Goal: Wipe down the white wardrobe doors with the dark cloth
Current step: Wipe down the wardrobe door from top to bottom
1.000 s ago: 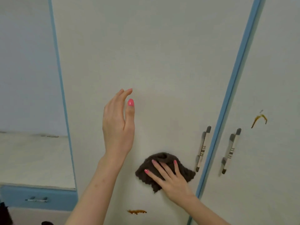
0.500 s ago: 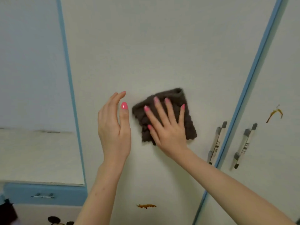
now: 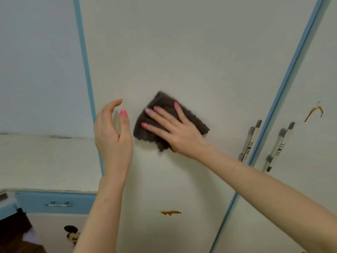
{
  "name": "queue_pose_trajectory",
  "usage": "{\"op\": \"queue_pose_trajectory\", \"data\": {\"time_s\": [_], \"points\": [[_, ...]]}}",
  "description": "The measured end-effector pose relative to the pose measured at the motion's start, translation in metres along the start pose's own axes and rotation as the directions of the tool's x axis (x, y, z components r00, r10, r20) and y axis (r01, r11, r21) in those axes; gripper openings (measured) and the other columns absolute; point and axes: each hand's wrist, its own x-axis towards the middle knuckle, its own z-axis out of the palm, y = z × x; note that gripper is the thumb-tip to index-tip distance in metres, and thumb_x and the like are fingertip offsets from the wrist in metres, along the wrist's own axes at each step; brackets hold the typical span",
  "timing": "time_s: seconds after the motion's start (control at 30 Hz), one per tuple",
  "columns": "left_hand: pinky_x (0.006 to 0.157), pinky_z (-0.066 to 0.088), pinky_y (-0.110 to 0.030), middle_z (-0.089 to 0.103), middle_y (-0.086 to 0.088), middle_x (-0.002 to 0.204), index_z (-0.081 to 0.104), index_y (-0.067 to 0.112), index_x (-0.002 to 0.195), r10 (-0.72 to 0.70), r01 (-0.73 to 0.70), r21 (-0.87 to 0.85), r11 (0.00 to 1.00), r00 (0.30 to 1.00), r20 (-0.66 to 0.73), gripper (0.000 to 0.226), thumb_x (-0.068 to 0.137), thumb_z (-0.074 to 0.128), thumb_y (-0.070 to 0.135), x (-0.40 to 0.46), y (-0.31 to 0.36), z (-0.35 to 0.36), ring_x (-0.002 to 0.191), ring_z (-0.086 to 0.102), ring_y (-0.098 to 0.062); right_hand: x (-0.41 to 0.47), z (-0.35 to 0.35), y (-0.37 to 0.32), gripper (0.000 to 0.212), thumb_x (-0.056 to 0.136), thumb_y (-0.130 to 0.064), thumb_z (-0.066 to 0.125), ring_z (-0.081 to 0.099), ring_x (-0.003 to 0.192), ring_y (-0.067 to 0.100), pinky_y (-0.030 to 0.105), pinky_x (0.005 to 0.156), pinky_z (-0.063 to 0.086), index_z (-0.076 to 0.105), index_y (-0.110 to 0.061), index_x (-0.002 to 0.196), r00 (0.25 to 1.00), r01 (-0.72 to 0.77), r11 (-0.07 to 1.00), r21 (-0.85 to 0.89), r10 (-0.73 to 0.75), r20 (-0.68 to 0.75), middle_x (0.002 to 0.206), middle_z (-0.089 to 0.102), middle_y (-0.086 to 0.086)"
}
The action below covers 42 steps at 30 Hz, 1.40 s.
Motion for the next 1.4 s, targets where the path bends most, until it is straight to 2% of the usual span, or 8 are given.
{"op": "queue_pose_trajectory", "data": {"time_s": [0.2,0.37,0.6,0.83,0.97,1.13,1.27,1.4], "points": [[0.096,0.044,-0.046,0.055,0.015,0.118,0.055,0.027,0.117,-0.066,0.062,-0.08,0.995,0.997,-0.048,0.027,0.094,0.04,0.029,-0.004,-0.013,-0.007,0.111,0.053,-0.012,0.078,-0.005,-0.002,0.044,0.097,-0.016,0.045,0.032,0.14,0.031,0.061,0.112,0.019,0.045,-0.02,0.141,0.905,-0.349,0.936,0.036,0.347,-0.246,0.148,0.039,0.012],[0.093,0.046,-0.045,0.057,0.012,0.117,0.056,0.027,0.114,-0.082,0.078,-0.065,0.995,0.995,-0.058,0.024,0.095,0.042,0.029,-0.006,-0.024,-0.017,0.109,0.054,-0.01,0.029,0.044,-0.081,0.045,0.097,-0.016,0.041,0.03,0.141,0.028,0.057,0.116,0.012,0.039,-0.015,0.143,0.997,0.018,0.997,0.074,-0.012,-0.07,0.15,0.037,0.007],[0.095,0.044,-0.04,0.056,0.015,0.117,0.056,0.028,0.114,-0.102,0.1,-0.03,0.995,0.993,-0.063,0.024,0.096,0.04,0.028,-0.005,-0.031,-0.035,0.107,0.051,-0.004,0.007,0.056,-0.107,0.048,0.099,-0.008,0.021,0.024,0.143,0.026,0.053,0.118,0.003,0.037,-0.016,0.144,0.954,0.252,0.961,0.113,-0.267,0.137,0.153,0.032,0.007],[0.088,0.044,-0.029,0.06,0.006,0.107,0.056,0.024,0.102,-0.154,0.151,-0.054,0.987,0.987,-0.054,0.016,0.096,0.041,0.022,-0.011,-0.041,-0.035,0.098,0.054,-0.01,0.103,0.009,-0.048,0.048,0.1,-0.012,0.022,0.032,0.14,0.027,0.056,0.115,0.013,0.046,-0.019,0.141,0.966,-0.205,0.965,0.164,0.226,-0.125,0.148,0.039,0.011],[0.085,0.044,-0.028,0.06,0.004,0.105,0.057,0.024,0.1,-0.179,0.177,-0.034,0.984,0.982,-0.06,0.017,0.096,0.04,0.025,-0.016,-0.047,-0.037,0.097,0.055,-0.011,0.119,0.018,-0.065,0.041,0.101,-0.021,0.041,0.029,0.141,0.029,0.058,0.115,0.013,0.044,-0.019,0.142,0.924,-0.302,0.942,0.15,0.328,-0.197,0.149,0.038,0.01],[0.079,0.042,-0.021,0.061,0.004,0.099,0.059,0.027,0.099,-0.147,0.146,0.041,0.989,0.989,0.028,0.024,0.094,0.036,0.034,-0.037,-0.056,-0.044,0.091,0.055,-0.006,0.033,0.07,-0.146,0.041,0.093,-0.012,0.043,0.035,0.137,0.029,0.054,0.117,0.009,0.051,-0.012,0.133,0.993,0.106,0.989,0.103,-0.11,0.039,0.141,0.05,0.008],[0.078,0.037,-0.015,0.058,0.011,0.099,0.056,0.034,0.098,-0.177,0.171,0.077,0.982,0.981,0.082,0.026,0.092,0.032,0.04,-0.052,-0.065,-0.048,0.096,0.052,0.004,-0.034,0.081,-0.176,0.054,0.086,-0.029,0.059,0.034,0.138,0.022,0.054,0.117,-0.004,0.047,-0.017,0.137,0.847,0.397,0.917,0.037,-0.382,0.37,0.145,0.045,0.0],[0.076,0.037,-0.013,0.059,0.008,0.099,0.059,0.029,0.098,-0.2,0.192,0.089,0.977,0.975,0.093,0.026,0.094,0.034,0.033,-0.056,-0.067,-0.046,0.094,0.051,0.005,-0.037,0.073,-0.153,0.06,0.086,-0.026,0.061,0.031,0.14,0.021,0.053,0.117,-0.005,0.04,-0.021,0.142,0.9,0.363,0.932,0.011,-0.353,0.254,0.15,0.039,0.003]]}}
